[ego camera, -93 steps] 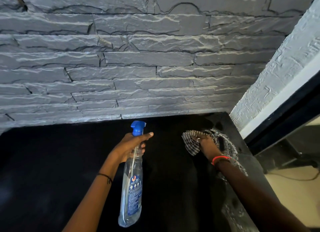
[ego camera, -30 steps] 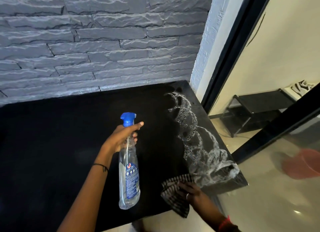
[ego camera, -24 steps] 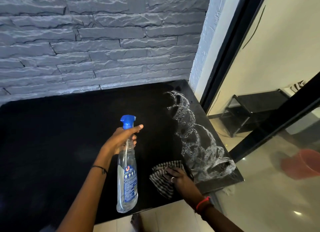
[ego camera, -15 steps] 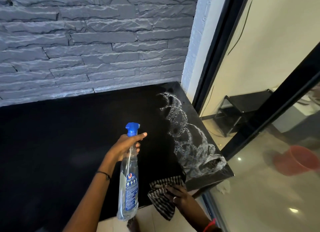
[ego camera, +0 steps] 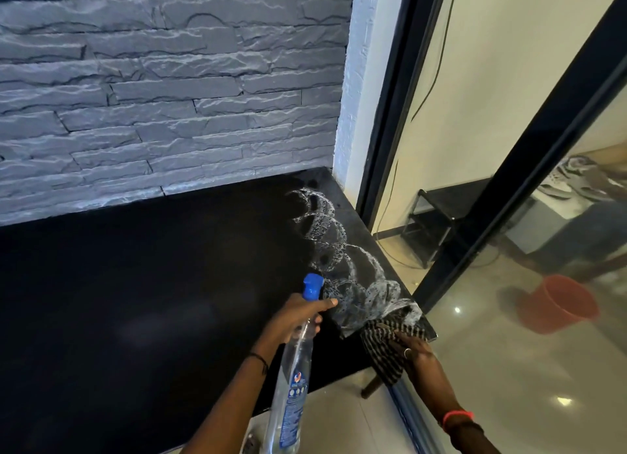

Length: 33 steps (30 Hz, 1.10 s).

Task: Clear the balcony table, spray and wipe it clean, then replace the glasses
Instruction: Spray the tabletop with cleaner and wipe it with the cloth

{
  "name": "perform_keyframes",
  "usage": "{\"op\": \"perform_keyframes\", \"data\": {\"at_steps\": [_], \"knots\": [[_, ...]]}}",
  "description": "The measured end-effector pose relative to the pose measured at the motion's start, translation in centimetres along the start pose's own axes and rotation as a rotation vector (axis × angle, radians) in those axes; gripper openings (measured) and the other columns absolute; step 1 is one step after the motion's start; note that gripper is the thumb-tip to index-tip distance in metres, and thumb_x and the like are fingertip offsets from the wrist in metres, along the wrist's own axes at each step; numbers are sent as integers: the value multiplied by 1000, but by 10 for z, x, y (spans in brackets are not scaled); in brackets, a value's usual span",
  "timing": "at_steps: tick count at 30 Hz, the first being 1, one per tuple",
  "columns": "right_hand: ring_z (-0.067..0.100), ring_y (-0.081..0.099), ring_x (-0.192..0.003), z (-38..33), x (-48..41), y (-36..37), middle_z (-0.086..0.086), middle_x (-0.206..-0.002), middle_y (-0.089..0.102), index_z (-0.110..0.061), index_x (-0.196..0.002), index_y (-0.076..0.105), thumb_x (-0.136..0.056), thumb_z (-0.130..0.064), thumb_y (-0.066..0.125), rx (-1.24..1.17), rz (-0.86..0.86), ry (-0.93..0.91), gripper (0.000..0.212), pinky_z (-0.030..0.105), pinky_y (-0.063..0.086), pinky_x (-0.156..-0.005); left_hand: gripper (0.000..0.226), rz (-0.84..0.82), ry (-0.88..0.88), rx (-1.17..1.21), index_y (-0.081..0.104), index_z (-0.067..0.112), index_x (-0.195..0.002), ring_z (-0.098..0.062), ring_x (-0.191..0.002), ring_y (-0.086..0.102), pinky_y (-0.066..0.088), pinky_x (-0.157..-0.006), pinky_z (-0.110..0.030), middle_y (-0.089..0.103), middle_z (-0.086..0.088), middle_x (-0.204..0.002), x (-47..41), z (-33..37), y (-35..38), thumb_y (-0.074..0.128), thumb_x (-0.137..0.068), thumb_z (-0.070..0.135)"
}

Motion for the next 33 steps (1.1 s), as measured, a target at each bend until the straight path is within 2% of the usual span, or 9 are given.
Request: {"op": "perform_keyframes", "data": {"at_steps": [5,10,13,16,18,22,26,31,33], "knots": [[24,49,-123,5,-2,0,5,-132,55,-12,-116,66,-84,-5,64,56,-52,-30,32,22,35,-101,18,-12,41,-133,53,11,-65,-13,-35,46,40,-45,-22,48,1,-42,-1,11,37,66,-78,10],[30,54,-117,3,-3,2,11,-127,59,-10,-115,66,-80,-1,68,37,2,-35,37,33,44,-97,21,-102,100,-236,52,17,-62,-13,-40,49,45,-53,-24,50,5,-43,5,18,68,67,-77,15],[27,48,-124,7,-2,5,10,-134,53,-13,-123,61,-85,-10,64,48,-43,-11,38,27,38,-102,17,-245,43,-293,52,18,-72,-10,-41,48,44,-50,-23,50,6,-46,14,6,78,65,-82,14],[29,49,-122,9,4,2,12,-133,53,-13,-123,60,-83,-8,66,30,-36,-20,41,32,40,-100,20,-325,19,-316,53,19,-71,-7,-42,48,44,-50,-22,50,8,-47,22,-9,77,69,-83,17],[31,53,-117,16,10,-3,14,-129,57,-13,-121,62,-80,-3,68,-10,3,-4,43,38,45,-97,23,-302,-5,-269,52,18,-69,-7,-41,48,45,-47,-21,51,7,-46,24,-18,69,72,-82,18],[23,47,-124,45,0,-18,10,-134,52,-14,-125,58,-89,-8,57,-53,52,144,36,24,34,-102,26,-234,-30,-203,52,17,-70,-10,-41,47,44,-47,-23,50,4,-47,23,-32,48,75,-80,20],[28,52,-116,41,-40,-30,14,-124,58,-11,-122,59,-91,-8,56,-97,129,201,31,38,43,-103,26,-173,-38,-135,52,16,-68,-13,-41,46,43,-47,-24,48,0,-48,24,-33,31,75,-80,19],[28,41,-130,-13,-73,17,7,-137,51,-11,-119,62,-94,-20,50,-11,-3,51,29,40,31,-112,27,-102,-33,-49,51,15,-73,-14,-42,45,40,-47,-25,47,-1,-49,25,-23,14,77,-78,20],[25,38,-132,-46,-63,40,6,-139,48,-11,-120,60,-95,-35,39,-16,-84,-28,41,39,33,-111,27,-79,-27,-57,52,15,-75,-14,-43,45,38,-47,-26,47,-1,-50,25,-17,8,77,-77,23]]}}
Point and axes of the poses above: each hand's wrist, its own x-axis away from the middle knuckle, its own y-axis out of the palm, z = x × y, the point moved 3 cm from there along -x, towards the middle knuckle
